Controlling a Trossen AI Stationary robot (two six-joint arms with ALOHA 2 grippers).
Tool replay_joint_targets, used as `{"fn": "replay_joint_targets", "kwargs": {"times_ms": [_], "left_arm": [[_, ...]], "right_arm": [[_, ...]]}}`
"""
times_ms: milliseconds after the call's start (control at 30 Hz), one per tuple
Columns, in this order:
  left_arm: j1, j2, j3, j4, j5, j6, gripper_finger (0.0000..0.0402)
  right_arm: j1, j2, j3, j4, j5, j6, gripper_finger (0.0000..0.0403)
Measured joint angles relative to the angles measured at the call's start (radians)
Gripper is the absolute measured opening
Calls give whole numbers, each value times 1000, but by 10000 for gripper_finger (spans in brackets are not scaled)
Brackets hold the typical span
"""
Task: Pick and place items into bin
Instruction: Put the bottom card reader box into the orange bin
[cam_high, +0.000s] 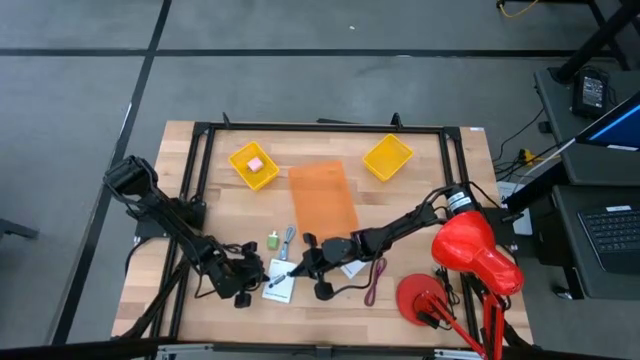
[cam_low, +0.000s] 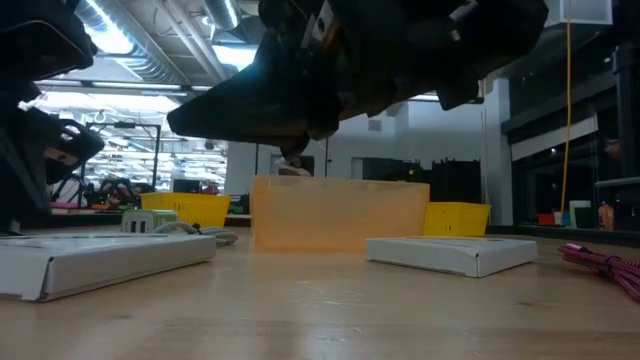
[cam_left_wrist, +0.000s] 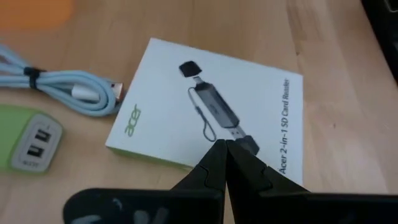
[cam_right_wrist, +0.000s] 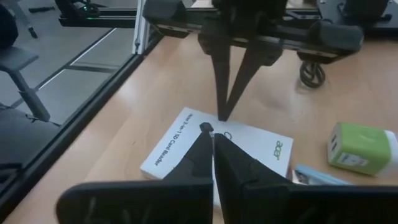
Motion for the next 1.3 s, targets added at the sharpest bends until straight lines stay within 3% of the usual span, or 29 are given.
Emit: {"fn": "replay_joint_targets", "kwargs": {"times_ms": [400,633,833,1067,1300], "left_arm": [[0,4,0,-38,7,-37,2],[0,37,4,-23,-7,-47,2],[0,35,3,-25,-5,-48,2],[-1,35,2,-30,-14,-70,2],[0,36,2,-32,-19,-80,2]], "right_arm": [[0,-1,10,-39,3,-3,0],[4,-1,184,-413,4,-53,0],[22,-2,258,-552,4,-86,0],[52,-2,258,-576,5,8,0],[68,-2,258,-607,4,224,0]]}}
